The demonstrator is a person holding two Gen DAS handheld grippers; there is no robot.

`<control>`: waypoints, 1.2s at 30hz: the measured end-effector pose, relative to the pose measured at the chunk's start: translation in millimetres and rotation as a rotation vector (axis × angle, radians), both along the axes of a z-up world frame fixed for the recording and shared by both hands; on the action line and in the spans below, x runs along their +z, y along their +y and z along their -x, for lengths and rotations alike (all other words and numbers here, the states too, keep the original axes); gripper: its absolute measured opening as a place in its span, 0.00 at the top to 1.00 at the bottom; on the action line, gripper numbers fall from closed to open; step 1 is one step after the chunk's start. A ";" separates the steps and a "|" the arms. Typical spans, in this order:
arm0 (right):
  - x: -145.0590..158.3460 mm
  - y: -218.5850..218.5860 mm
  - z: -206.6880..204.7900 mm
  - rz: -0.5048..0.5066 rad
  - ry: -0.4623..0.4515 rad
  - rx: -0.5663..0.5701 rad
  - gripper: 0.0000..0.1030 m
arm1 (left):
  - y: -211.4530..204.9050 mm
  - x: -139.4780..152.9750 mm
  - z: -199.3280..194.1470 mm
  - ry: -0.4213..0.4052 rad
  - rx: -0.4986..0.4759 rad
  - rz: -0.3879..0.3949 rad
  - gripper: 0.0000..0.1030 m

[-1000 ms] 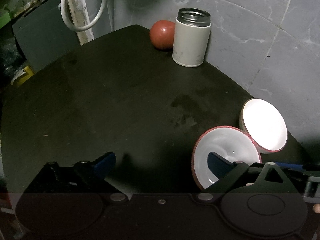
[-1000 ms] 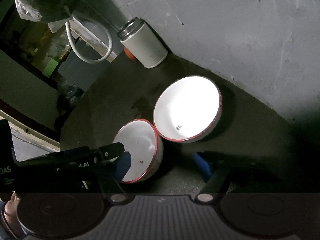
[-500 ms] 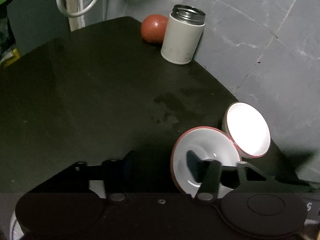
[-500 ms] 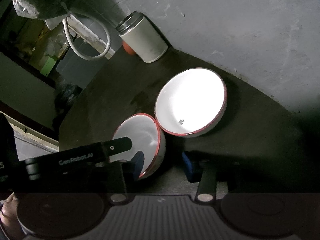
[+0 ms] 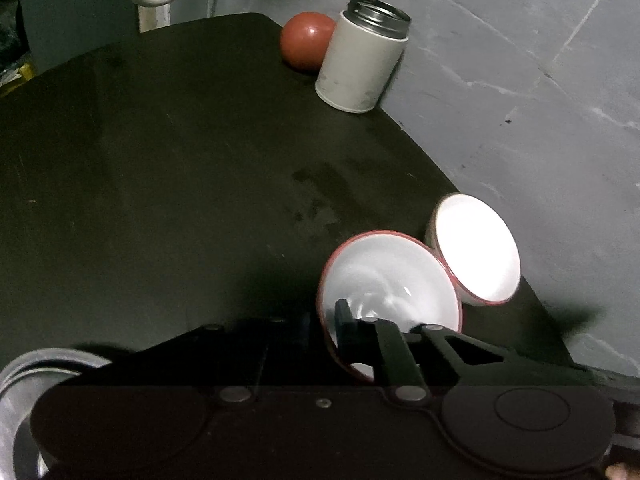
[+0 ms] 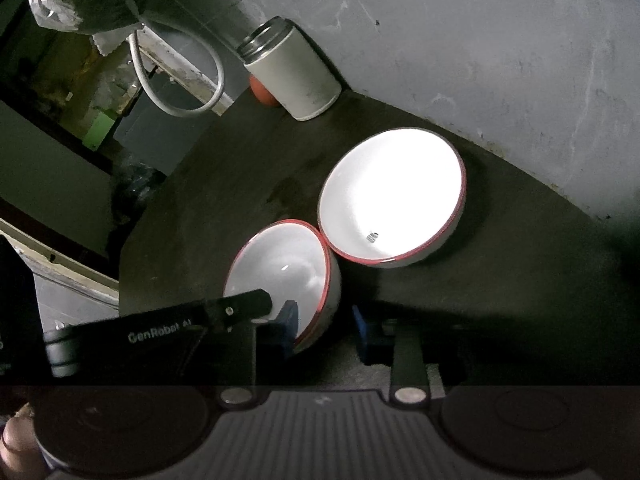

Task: Organize plates and bowls
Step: 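Lift the white bowl with the left gripper and carry it toward the steel bowl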

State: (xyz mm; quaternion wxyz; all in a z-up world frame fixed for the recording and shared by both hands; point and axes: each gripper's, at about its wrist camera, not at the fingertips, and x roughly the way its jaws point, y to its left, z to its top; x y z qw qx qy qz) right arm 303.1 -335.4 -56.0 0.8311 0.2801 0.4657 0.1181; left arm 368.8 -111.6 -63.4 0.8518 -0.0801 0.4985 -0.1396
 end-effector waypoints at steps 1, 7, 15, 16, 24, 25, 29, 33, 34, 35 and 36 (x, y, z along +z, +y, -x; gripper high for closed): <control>0.8 0.5 0.7 -0.001 -0.005 0.004 0.75 | -0.4 0.2 2.0 -0.001 0.000 -0.001 0.89; 2.9 3.5 4.8 0.019 -0.017 0.026 0.79 | 1.8 1.0 12.5 -0.011 0.008 0.009 0.89; 16.2 3.5 16.4 0.036 -0.081 0.047 0.79 | 4.4 14.6 28.7 -0.068 0.008 0.019 0.89; 18.9 3.2 18.4 0.035 -0.091 0.052 0.79 | 5.5 17.9 31.7 -0.080 0.006 0.021 0.89; 43.1 -0.8 43.6 0.035 -0.196 0.137 0.79 | 23.8 44.4 64.6 -0.169 -0.019 0.087 0.89; 45.2 -0.6 47.6 0.038 -0.205 0.149 0.79 | 25.9 46.5 69.5 -0.175 -0.023 0.095 0.89; 54.2 1.1 62.2 0.053 -0.234 0.196 0.79 | 30.7 51.3 87.6 -0.188 -0.029 0.111 0.89; 61.5 1.2 74.6 0.065 -0.247 0.234 0.79 | 33.0 53.0 104.0 -0.188 -0.034 0.122 0.89; 63.4 1.3 77.7 0.070 -0.249 0.245 0.79 | 33.5 53.4 107.6 -0.187 -0.036 0.124 0.89; 64.7 2.1 81.1 0.074 -0.250 0.256 0.79 | 34.2 53.7 111.1 -0.185 -0.038 0.126 0.89; 66.1 3.0 84.4 0.078 -0.252 0.266 0.79 | 35.1 53.7 115.4 -0.183 -0.039 0.130 0.89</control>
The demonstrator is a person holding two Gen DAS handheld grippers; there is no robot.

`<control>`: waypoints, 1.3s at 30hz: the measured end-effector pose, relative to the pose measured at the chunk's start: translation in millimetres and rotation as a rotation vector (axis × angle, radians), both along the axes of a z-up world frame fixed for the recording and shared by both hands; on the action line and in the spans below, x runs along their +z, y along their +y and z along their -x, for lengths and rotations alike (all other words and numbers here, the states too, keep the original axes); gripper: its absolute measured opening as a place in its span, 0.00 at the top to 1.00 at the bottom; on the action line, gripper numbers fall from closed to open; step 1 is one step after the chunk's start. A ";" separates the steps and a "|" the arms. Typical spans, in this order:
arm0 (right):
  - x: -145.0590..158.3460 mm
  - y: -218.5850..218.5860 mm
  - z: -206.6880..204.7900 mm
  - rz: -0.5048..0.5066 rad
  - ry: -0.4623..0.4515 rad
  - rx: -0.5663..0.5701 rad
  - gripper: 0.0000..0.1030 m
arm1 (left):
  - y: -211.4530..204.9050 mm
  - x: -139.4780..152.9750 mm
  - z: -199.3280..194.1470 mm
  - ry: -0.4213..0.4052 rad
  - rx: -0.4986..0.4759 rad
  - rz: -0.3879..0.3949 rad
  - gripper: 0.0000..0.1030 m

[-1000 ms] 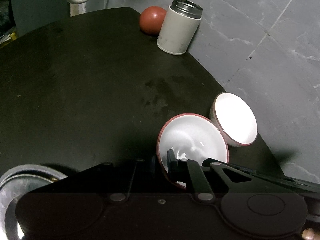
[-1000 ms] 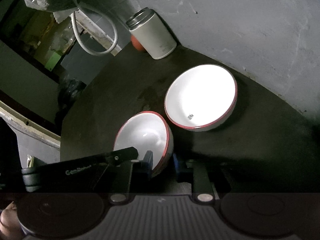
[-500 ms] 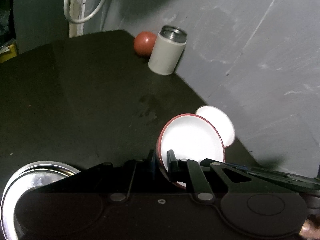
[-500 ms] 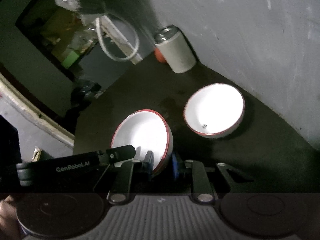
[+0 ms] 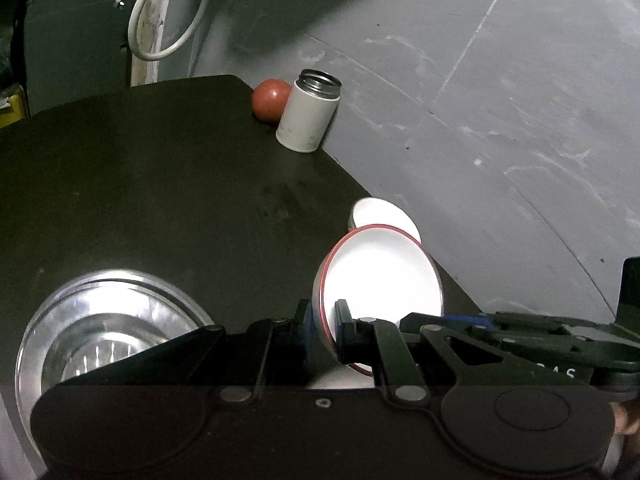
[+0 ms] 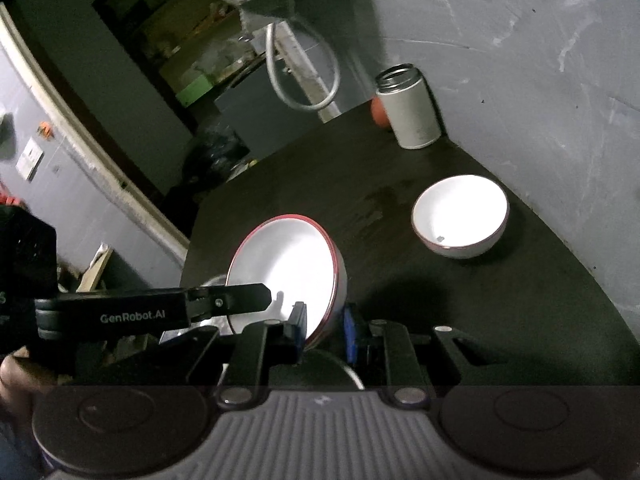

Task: Organize plates and bowls
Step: 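Lift the white bowl with the left gripper and carry it toward the steel bowl, then lower the white bowl into the steel bowl and open the left gripper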

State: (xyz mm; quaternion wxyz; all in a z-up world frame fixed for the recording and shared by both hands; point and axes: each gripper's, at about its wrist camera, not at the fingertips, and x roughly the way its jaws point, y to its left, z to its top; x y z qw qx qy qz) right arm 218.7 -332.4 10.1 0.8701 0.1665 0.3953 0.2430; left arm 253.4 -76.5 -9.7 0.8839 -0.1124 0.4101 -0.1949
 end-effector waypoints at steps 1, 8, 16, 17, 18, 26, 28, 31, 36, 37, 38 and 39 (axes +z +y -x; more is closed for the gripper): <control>0.6 0.1 3.4 0.004 -0.001 0.010 0.79 | 1.0 0.0 4.1 0.002 -0.001 0.003 0.89; 4.7 1.0 25.3 0.041 0.011 0.097 0.79 | 5.7 -5.4 30.0 0.034 -0.010 0.016 0.89; 3.5 6.9 36.9 0.095 0.054 0.161 0.79 | 7.3 -18.4 45.7 0.111 -0.009 0.015 0.88; 2.9 7.9 38.4 0.107 0.061 0.169 0.79 | 6.9 -19.3 47.1 0.118 -0.012 0.013 0.88; 1.5 8.9 39.4 0.116 0.067 0.175 0.79 | 6.4 -20.0 47.8 0.124 -0.015 0.011 0.88; -1.6 11.0 47.2 0.157 0.107 0.198 0.79 | 3.4 -25.3 53.3 0.181 -0.027 0.012 0.87; -3.0 11.2 47.6 0.162 0.115 0.199 0.79 | 3.0 -27.1 55.8 0.195 -0.029 0.011 0.87; -3.0 12.2 47.8 0.166 0.122 0.202 0.79 | 1.6 -28.8 58.1 0.213 -0.027 0.007 0.87; -5.1 14.1 47.1 0.175 0.134 0.210 0.79 | -0.2 -30.4 58.2 0.232 -0.019 -0.002 0.87; -5.4 14.5 47.1 0.177 0.135 0.213 0.79 | -0.1 -30.9 58.1 0.237 -0.017 -0.004 0.87; -5.7 15.4 47.2 0.180 0.136 0.215 0.78 | -0.3 -31.4 57.6 0.243 -0.015 -0.007 0.87; -5.8 16.2 47.2 0.182 0.138 0.218 0.77 | -0.7 -32.1 56.7 0.249 -0.015 -0.005 0.87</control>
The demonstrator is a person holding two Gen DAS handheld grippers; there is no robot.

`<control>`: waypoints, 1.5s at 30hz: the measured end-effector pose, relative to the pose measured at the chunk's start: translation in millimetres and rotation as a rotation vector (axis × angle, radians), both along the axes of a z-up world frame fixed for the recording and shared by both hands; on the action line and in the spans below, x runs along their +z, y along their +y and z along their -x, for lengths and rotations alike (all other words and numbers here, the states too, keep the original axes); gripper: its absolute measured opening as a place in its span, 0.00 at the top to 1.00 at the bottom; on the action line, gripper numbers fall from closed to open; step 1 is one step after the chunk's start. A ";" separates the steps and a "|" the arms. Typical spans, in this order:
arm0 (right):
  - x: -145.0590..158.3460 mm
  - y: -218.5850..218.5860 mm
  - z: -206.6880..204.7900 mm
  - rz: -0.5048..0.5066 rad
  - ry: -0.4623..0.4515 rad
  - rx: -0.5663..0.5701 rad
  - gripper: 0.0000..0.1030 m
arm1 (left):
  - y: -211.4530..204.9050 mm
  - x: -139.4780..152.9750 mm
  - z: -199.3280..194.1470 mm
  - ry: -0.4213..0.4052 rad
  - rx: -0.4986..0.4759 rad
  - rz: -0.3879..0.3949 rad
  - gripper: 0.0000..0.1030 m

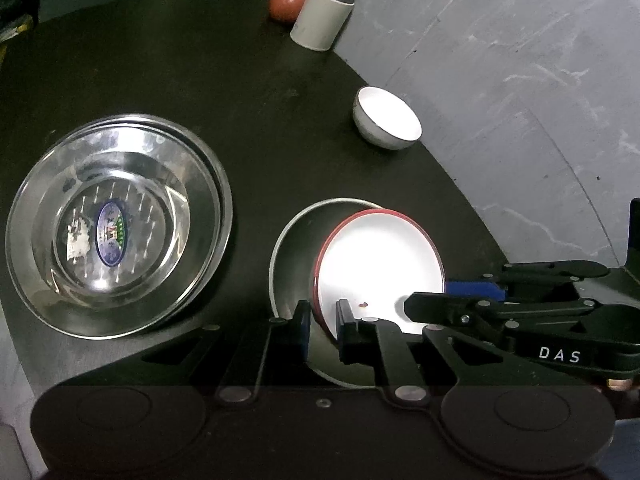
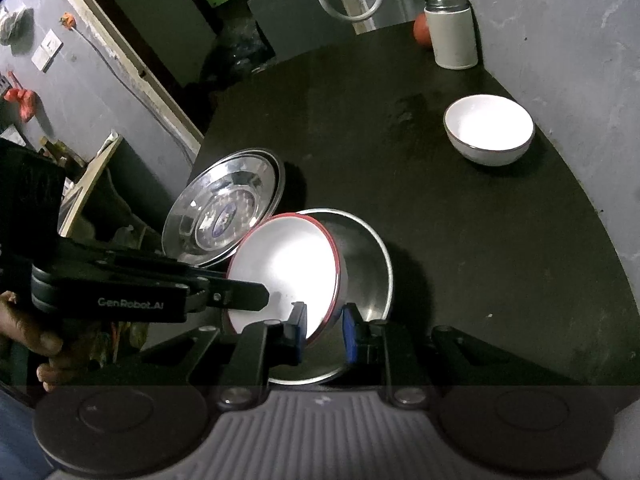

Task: Organize plates and bowls
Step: 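Lower the white bowl into the steel bowl and open the left gripper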

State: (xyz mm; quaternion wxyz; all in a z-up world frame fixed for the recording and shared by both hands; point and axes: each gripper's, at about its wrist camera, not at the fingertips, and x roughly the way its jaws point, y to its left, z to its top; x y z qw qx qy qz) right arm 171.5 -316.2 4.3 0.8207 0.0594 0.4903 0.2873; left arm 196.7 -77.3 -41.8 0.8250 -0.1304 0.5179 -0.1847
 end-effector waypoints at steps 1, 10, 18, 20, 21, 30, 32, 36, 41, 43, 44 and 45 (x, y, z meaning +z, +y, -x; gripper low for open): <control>-0.1 0.5 -0.4 0.004 0.002 0.002 0.77 | 0.2 -0.6 0.0 0.005 0.001 -0.001 0.87; -1.6 4.8 -5.0 0.020 0.014 -0.001 0.77 | -4.8 -1.3 -7.8 0.020 -0.001 -0.022 0.86; -3.3 1.7 -7.5 0.023 0.026 -0.001 0.74 | -5.3 -2.6 -12.8 0.035 -0.003 -0.027 0.84; -3.2 1.1 -8.2 0.021 0.027 0.000 0.73 | -5.4 -2.8 -14.0 0.035 -0.004 -0.029 0.83; -3.2 0.7 -8.5 0.019 0.028 0.001 0.73 | -5.1 -3.0 -14.4 0.035 -0.003 -0.029 0.83; -3.6 0.5 -10.0 0.019 0.028 0.003 0.72 | -3.9 -4.5 -16.2 0.029 0.002 -0.032 0.82; -3.5 0.5 -10.5 0.019 0.028 0.003 0.72 | -4.0 -4.5 -17.4 0.028 0.003 -0.033 0.82; -3.5 0.5 -10.6 0.019 0.028 0.003 0.72 | -3.6 -4.7 -19.1 0.024 0.008 -0.036 0.81; -2.6 -0.4 -12.1 0.013 0.024 0.000 0.72 | -2.5 -4.1 -20.5 0.021 0.010 -0.038 0.79; -1.6 -0.5 -12.7 0.011 0.019 0.000 0.71 | -1.8 -3.3 -20.4 0.018 0.009 -0.041 0.78; -0.9 -0.3 -12.7 0.009 0.017 -0.001 0.71 | -1.6 -2.6 -20.8 0.015 0.011 -0.042 0.77; -0.6 -0.4 -12.9 0.009 0.015 -0.001 0.71 | -1.0 -1.7 -21.1 0.011 0.013 -0.043 0.76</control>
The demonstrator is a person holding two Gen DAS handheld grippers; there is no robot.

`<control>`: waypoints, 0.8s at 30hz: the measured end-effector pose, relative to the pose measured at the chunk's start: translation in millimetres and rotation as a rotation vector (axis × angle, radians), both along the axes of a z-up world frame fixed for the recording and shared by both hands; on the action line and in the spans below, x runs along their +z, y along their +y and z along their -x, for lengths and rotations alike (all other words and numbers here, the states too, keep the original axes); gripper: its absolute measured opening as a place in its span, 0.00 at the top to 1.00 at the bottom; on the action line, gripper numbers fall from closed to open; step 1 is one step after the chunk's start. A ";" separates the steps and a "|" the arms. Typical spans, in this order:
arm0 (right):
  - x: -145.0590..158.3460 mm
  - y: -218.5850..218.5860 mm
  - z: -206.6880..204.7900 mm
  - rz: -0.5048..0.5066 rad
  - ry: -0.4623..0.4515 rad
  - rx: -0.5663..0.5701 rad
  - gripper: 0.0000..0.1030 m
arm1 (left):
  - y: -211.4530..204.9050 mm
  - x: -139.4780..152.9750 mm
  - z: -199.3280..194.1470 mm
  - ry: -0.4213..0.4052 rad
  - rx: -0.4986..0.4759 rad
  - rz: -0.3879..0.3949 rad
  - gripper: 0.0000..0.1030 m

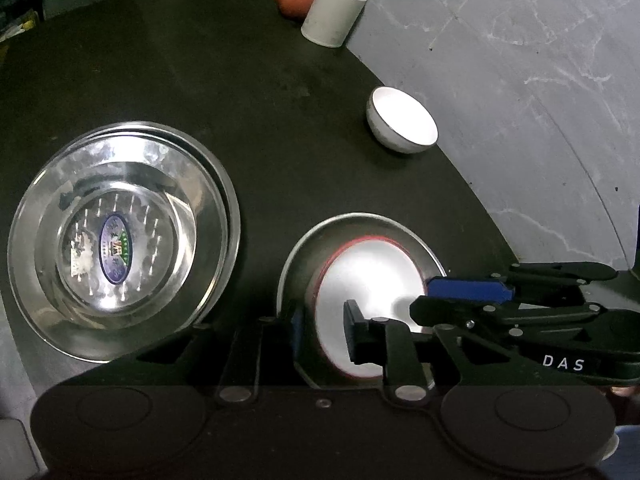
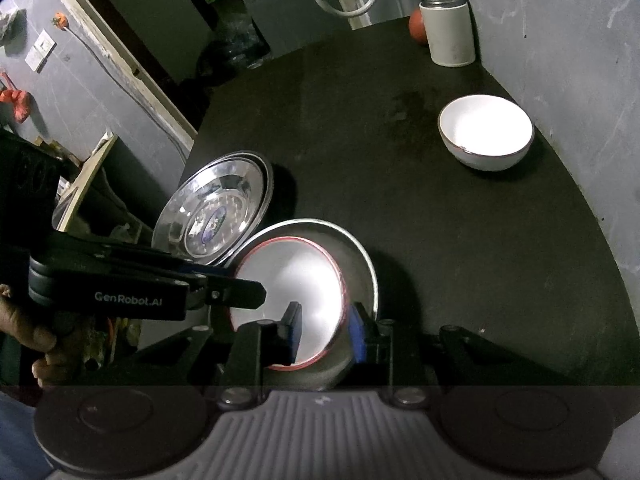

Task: Organize plates and bowls
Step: 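Lower the white bowl into the steel bowl and open the left gripper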

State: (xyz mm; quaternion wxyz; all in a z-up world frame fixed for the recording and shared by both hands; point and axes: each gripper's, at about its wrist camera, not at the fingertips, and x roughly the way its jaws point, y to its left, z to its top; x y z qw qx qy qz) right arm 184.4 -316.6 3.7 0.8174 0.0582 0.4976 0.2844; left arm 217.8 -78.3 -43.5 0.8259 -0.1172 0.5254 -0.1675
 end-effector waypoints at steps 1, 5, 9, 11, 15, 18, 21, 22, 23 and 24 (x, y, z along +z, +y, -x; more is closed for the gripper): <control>0.5 -0.4 -0.3 -0.001 -0.001 0.000 0.71 | 0.8 1.0 -0.3 -0.003 0.002 0.002 0.76; 1.1 -1.6 -1.5 -0.007 -0.007 -0.002 0.69 | 2.8 4.4 -1.1 -0.013 0.010 0.002 0.73; 5.1 -5.1 -0.7 -0.023 -0.034 -0.010 0.67 | 3.3 8.0 -0.3 -0.022 0.012 0.002 0.70; 7.4 -7.4 -0.3 -0.034 -0.049 -0.015 0.67 | 3.1 9.6 -0.5 -0.029 0.014 0.003 0.69; 10.9 -14.0 -1.3 -0.062 -0.076 -0.034 0.62 | 2.1 14.7 -2.5 -0.048 0.019 0.007 0.64; 12.1 -21.0 -4.1 -0.082 -0.085 -0.061 0.51 | 0.2 20.8 -5.5 -0.073 0.026 -0.011 0.50; 11.7 -28.7 -6.8 -0.102 -0.086 -0.092 0.44 | -0.6 26.7 -8.7 -0.099 0.034 -0.031 0.49; 11.0 -31.1 -7.9 -0.108 -0.086 -0.101 0.41 | -0.8 28.4 -10.1 -0.102 0.035 -0.028 0.48; 10.8 -33.5 -9.0 -0.112 -0.087 -0.110 0.40 | -1.2 29.7 -11.4 -0.106 0.034 -0.032 0.47; 10.6 -36.2 -10.3 -0.116 -0.088 -0.120 0.38 | -1.9 31.2 -13.2 -0.111 0.034 -0.040 0.46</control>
